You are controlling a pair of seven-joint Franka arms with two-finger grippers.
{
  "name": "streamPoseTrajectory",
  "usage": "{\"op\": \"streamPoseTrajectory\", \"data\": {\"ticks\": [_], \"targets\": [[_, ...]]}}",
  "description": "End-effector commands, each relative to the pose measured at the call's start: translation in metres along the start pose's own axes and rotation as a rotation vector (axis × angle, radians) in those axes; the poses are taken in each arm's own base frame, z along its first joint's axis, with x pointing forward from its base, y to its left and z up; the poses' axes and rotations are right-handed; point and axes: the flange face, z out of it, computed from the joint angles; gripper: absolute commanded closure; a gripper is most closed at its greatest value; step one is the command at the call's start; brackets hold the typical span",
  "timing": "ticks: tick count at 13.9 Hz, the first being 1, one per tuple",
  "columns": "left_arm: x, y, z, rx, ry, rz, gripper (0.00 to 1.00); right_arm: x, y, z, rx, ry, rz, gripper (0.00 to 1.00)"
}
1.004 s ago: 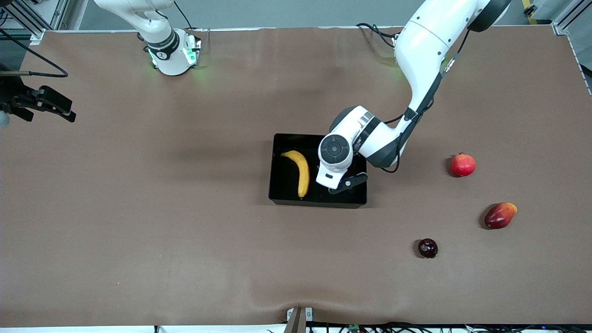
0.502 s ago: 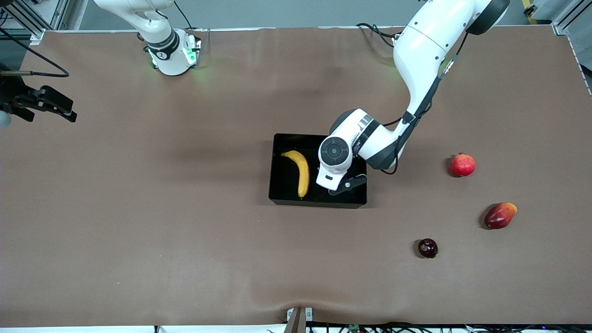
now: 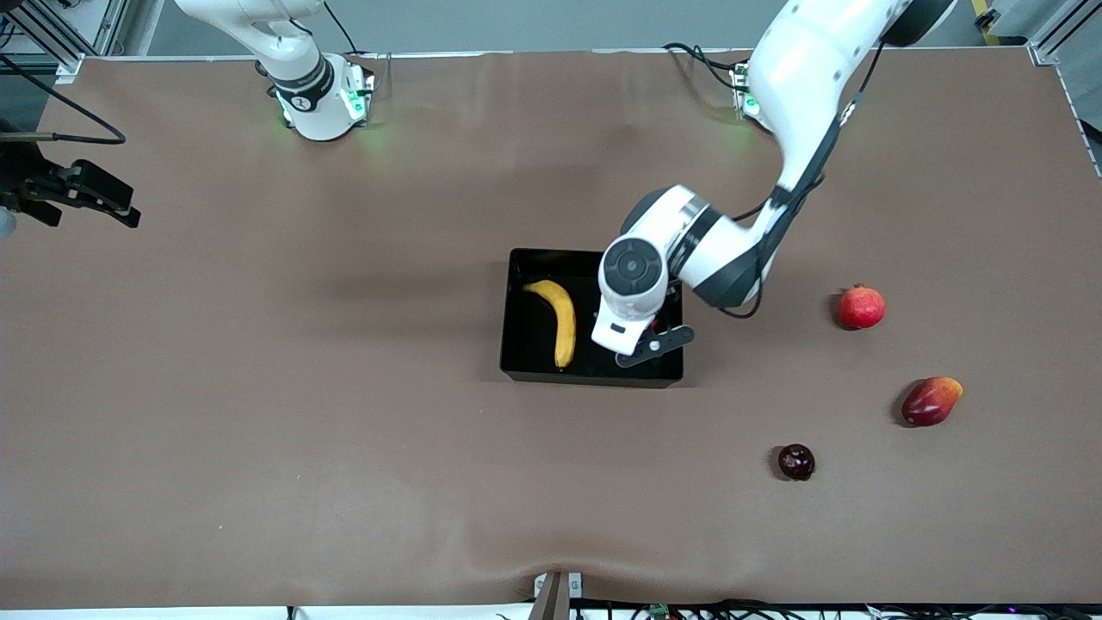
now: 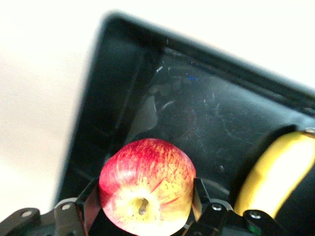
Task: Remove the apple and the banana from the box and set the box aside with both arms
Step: 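Close the left gripper on the red-yellow apple and lift it, then carry the apple out of the box and set it on the table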
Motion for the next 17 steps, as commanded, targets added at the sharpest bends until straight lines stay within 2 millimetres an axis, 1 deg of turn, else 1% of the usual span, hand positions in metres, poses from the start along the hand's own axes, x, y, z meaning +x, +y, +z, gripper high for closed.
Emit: {"op": "streamPoseTrajectory", "data": {"ticks": [1, 3, 4, 5, 6, 7, 8, 9, 10, 11, 12, 14, 16, 17], "targets": [[0.021, -0.042, -0.086, -0.039, 0.061, 0.006, 1.00, -0.002, 0.003, -0.005, 0.012, 0.002, 0.015, 0.00], [0.046, -0.075, -0.118, -0.074, 0.082, 0.018, 1.00, -0.002, 0.001, -0.004, 0.014, 0.000, 0.011, 0.00], [0.059, -0.094, -0.131, -0.097, 0.086, 0.031, 1.00, -0.002, 0.001, -0.004, 0.014, 0.000, 0.011, 0.00], [0.075, -0.115, -0.141, -0.112, 0.091, 0.050, 1.00, -0.002, 0.001, -0.005, 0.014, 0.002, 0.011, 0.00], [0.090, -0.138, -0.149, -0.120, 0.102, 0.073, 1.00, -0.002, 0.001, -0.005, 0.014, 0.002, 0.011, 0.00], [0.104, -0.156, -0.150, -0.127, 0.099, 0.099, 1.00, -0.002, 0.001, -0.005, 0.014, 0.002, 0.011, 0.00], [0.114, -0.172, -0.149, -0.137, 0.088, 0.105, 1.00, -0.002, 0.001, -0.004, 0.014, 0.000, 0.011, 0.00], [0.115, -0.182, -0.138, -0.105, 0.064, 0.123, 1.00, -0.002, 0.001, -0.004, 0.014, 0.000, 0.011, 0.00], [0.122, -0.195, -0.125, -0.086, 0.048, 0.149, 1.00, -0.002, 0.001, -0.005, 0.014, 0.002, 0.010, 0.00], [0.135, -0.215, -0.111, -0.074, 0.030, 0.161, 1.00, -0.002, 0.001, -0.005, 0.014, 0.002, 0.010, 0.00], [0.142, -0.225, -0.097, -0.063, 0.025, 0.169, 1.00, -0.002, 0.001, -0.005, 0.014, 0.002, 0.010, 0.00], [0.140, -0.225, -0.054, -0.063, 0.044, 0.177, 1.00, -0.001, 0.002, -0.005, 0.013, 0.005, 0.012, 0.00], [0.145, -0.236, -0.010, -0.062, 0.067, 0.173, 1.00, -0.002, 0.001, -0.005, 0.014, 0.003, 0.011, 0.00], [0.145, -0.240, 0.013, -0.048, 0.084, 0.187, 1.00, -0.002, 0.002, -0.005, 0.012, 0.002, 0.012, 0.00]]}}
